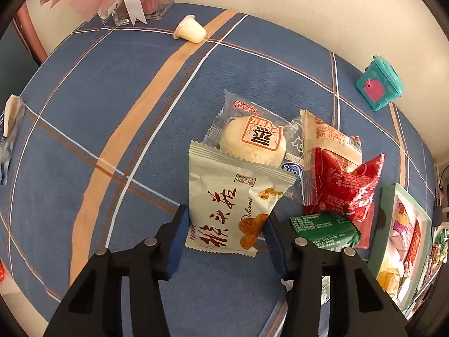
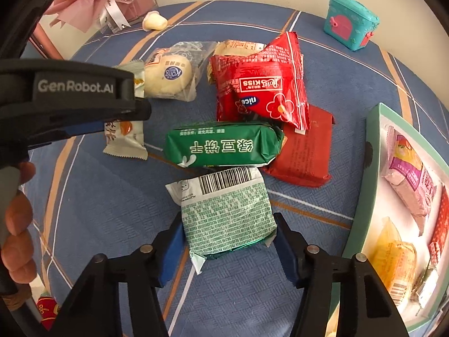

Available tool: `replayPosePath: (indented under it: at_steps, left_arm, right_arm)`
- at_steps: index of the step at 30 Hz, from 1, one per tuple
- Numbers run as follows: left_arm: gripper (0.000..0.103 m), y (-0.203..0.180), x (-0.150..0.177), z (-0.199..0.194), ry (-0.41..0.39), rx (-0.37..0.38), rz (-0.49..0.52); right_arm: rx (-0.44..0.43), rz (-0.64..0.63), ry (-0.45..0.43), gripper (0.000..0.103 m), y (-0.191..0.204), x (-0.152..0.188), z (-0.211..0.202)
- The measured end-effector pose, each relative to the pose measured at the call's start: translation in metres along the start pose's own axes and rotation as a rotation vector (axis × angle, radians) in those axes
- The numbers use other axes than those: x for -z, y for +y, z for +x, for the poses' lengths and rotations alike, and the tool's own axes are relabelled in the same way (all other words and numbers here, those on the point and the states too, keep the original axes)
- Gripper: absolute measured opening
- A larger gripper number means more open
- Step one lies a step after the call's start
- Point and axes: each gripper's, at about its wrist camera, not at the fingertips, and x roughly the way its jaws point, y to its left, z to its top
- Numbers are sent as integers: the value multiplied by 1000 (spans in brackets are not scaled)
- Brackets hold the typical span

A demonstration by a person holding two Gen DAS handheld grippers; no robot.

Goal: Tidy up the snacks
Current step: 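Grasp the white pastry pack with the left tool while the right tool grasps the green-white biscuit pack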

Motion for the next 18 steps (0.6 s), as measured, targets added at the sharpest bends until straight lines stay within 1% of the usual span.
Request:
replayPosePath:
  at_steps: [3,10,14,18]
  left_arm:
    - [53,-2,3,-10,-7,0,1]
    - [53,-8,6,-26,-34,15,22]
    - [53,-15,6,-37,-64,11,41]
    - [53,-17,6,-46,-102,3,43]
  right_arm:
    - [12,0,7,62,2,3,-2]
    - [-3,1,1,62,2,12,-15]
    - [-12,20,-12,62,-4,14,-25]
    - [-23,53,-35,62,-18,16,-41]
